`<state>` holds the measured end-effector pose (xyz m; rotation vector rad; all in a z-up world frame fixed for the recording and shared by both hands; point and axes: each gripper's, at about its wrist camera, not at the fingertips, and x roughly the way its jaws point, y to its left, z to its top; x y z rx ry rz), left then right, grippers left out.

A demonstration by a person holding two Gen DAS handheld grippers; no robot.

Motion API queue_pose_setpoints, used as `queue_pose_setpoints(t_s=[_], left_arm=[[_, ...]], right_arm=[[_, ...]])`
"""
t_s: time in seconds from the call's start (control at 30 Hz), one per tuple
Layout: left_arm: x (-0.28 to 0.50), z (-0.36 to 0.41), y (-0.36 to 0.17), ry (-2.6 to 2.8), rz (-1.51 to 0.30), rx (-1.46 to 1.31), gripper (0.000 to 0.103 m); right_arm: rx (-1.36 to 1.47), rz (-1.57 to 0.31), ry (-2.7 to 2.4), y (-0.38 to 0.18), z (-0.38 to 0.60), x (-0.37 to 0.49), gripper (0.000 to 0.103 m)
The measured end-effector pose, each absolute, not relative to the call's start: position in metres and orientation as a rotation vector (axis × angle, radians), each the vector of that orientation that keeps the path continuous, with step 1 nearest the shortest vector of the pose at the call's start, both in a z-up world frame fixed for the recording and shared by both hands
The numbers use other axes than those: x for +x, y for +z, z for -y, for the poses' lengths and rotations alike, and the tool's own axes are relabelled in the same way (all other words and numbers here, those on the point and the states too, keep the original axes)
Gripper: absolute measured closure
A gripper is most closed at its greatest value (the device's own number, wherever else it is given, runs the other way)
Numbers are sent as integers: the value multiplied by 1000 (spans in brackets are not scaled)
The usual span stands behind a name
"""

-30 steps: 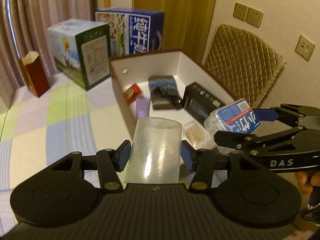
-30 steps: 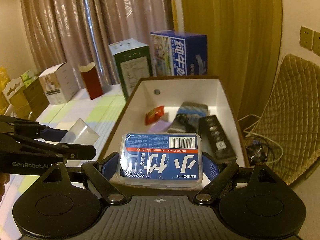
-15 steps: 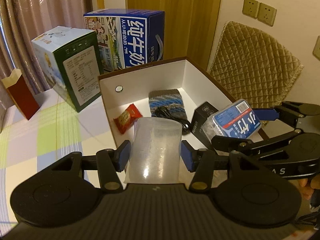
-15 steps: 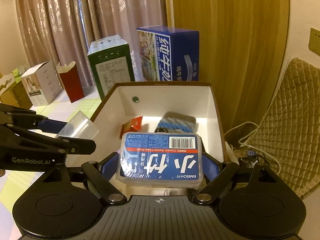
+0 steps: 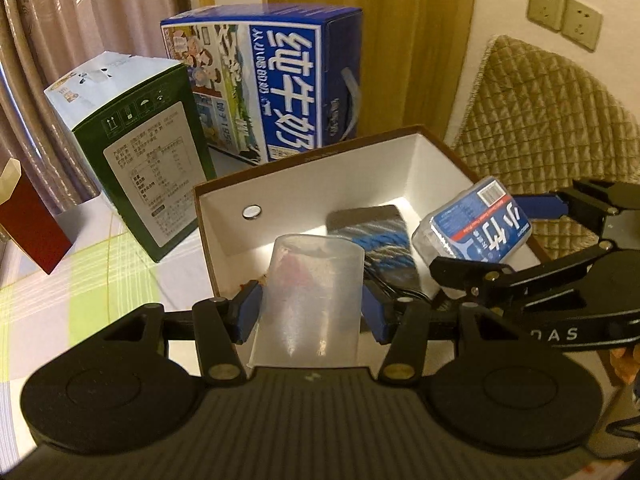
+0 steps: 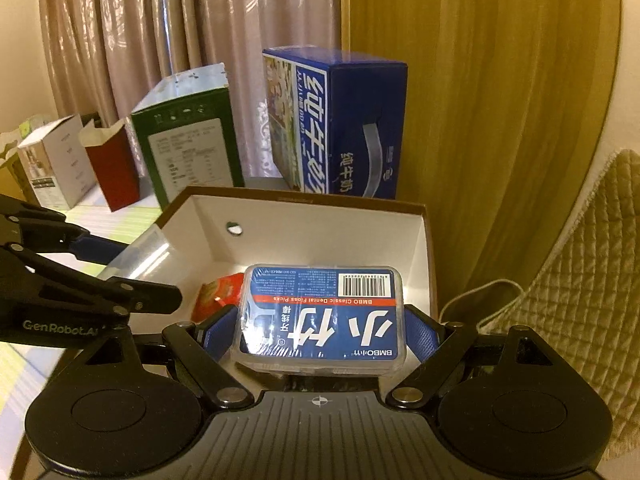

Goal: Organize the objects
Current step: 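Open the left tool to drop the cup while the right tool releases the floss box into the box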

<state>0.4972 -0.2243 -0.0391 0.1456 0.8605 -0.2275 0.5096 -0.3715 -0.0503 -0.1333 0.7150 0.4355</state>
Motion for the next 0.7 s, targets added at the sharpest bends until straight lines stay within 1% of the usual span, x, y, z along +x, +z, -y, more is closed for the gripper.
queue_pose_setpoints(t_s=[0.3, 0.43, 0.7], left_arm=[[529, 219, -52, -199, -885, 147, 54], [538, 219, -57, -199, -891, 151, 54], [545, 220, -64, -210, -902, 155, 54]], right_arm=[[-143, -691, 459, -64, 366, 546, 19], [-159, -690, 444, -66, 366, 553, 13], [-156, -710, 454, -63, 374, 543, 11]])
